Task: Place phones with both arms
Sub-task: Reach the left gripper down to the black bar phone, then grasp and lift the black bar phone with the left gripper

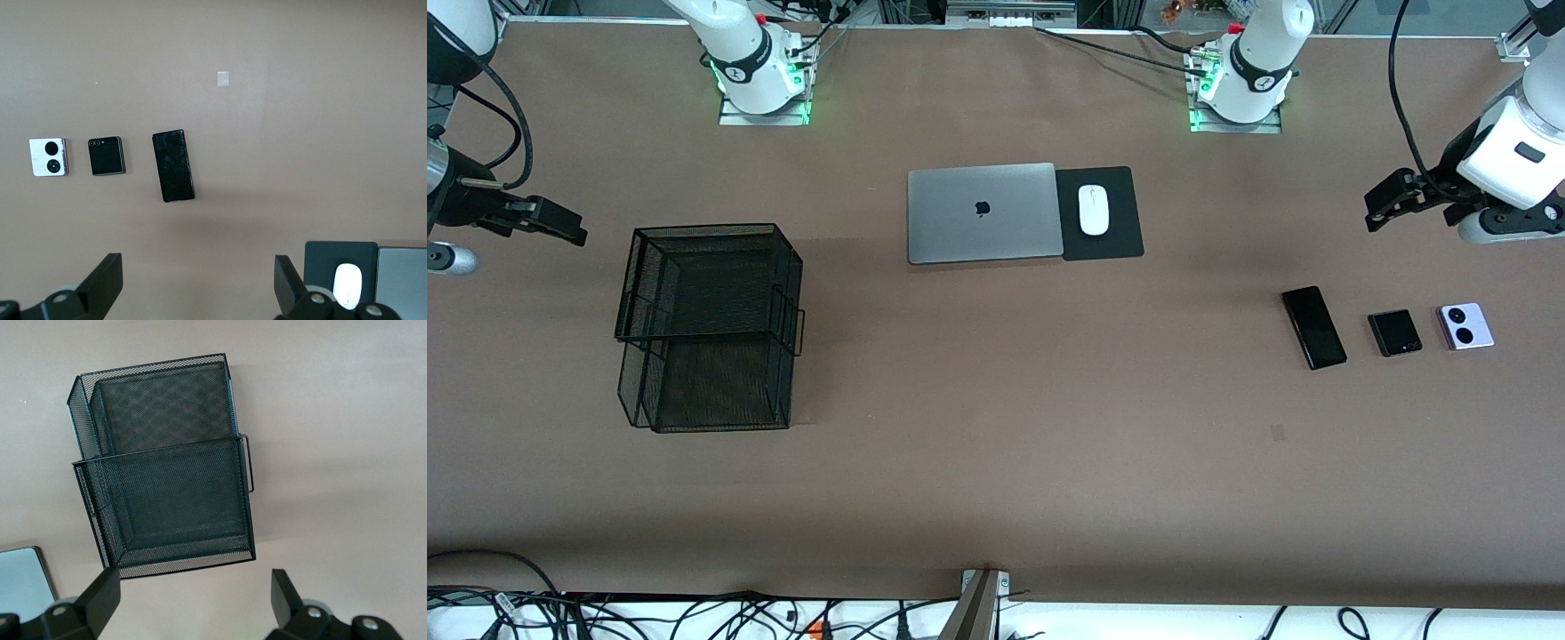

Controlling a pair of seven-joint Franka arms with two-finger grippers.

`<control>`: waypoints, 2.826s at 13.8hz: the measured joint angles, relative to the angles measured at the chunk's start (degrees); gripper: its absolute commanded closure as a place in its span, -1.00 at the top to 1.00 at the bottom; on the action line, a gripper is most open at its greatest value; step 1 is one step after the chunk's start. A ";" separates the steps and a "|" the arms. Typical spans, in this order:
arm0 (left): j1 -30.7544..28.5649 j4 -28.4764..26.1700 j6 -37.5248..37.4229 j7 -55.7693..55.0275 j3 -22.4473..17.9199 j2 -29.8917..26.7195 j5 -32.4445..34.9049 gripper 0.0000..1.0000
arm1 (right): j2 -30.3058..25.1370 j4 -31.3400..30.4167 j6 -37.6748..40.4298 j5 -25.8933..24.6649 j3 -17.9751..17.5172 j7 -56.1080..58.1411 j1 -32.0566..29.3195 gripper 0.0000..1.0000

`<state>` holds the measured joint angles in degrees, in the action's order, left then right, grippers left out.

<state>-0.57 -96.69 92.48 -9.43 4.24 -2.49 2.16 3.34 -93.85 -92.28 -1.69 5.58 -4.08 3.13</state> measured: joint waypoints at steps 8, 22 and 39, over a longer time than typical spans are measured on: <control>-0.08 1.52 -3.47 -0.02 -0.32 2.79 -0.01 1.00 | 0.16 0.00 -0.04 0.00 0.00 0.00 0.01 1.00; -7.58 0.03 10.00 3.80 -1.25 23.11 1.98 1.00 | 0.17 -0.01 -0.51 0.00 -0.01 0.01 0.03 1.00; -11.50 -18.35 42.60 3.84 -1.30 32.80 2.25 1.00 | 0.28 -0.01 -0.75 0.00 -0.02 0.01 0.04 1.00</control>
<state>-12.07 -115.04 135.07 -5.59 2.95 30.31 4.41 3.62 -93.86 -93.03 -1.69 5.56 -4.06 3.17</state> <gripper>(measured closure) 0.000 0.000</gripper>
